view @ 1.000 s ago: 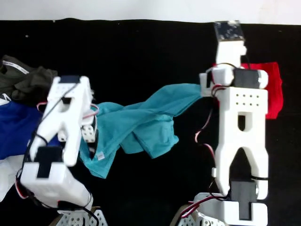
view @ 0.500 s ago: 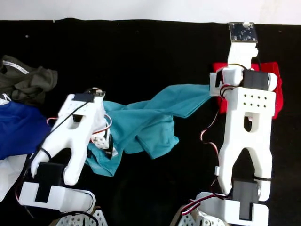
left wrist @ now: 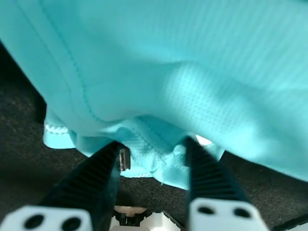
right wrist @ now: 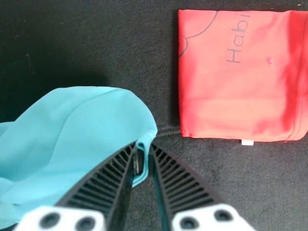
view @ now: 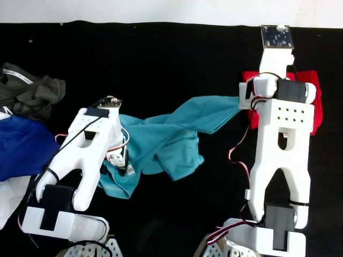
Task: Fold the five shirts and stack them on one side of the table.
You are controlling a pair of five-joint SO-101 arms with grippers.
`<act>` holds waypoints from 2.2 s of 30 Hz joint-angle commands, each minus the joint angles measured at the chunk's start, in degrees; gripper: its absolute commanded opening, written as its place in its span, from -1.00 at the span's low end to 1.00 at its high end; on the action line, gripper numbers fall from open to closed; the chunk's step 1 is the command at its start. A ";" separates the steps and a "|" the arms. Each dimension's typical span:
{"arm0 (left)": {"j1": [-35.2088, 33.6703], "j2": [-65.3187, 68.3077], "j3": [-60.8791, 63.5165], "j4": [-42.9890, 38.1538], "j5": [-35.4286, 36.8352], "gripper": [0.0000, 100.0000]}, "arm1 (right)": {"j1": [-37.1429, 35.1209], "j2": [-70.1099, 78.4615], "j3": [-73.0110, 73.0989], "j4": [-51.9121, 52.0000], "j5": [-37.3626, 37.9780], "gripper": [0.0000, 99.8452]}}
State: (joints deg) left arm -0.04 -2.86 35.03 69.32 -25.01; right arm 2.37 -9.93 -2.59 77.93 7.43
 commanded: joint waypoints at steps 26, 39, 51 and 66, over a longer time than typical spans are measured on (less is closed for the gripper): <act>-13.93 -11.12 -78.11 32.09 0.35 -0.98 | 0.48 -10.15 -27.74 -4.26 0.62 -0.99; -14.02 -31.78 -78.02 32.00 0.35 -0.98 | 0.40 -21.32 -48.57 4.35 4.40 -0.99; -14.02 -33.98 -73.54 32.00 0.62 -0.98 | 0.66 -29.67 -50.42 1.54 10.73 -0.99; -13.76 -44.70 -73.45 31.91 0.62 -0.98 | 0.75 -35.12 -49.80 -5.41 10.55 -0.99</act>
State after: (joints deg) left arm -13.67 -47.52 -38.46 101.14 -24.84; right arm 2.55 -45.63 -51.91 75.82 17.63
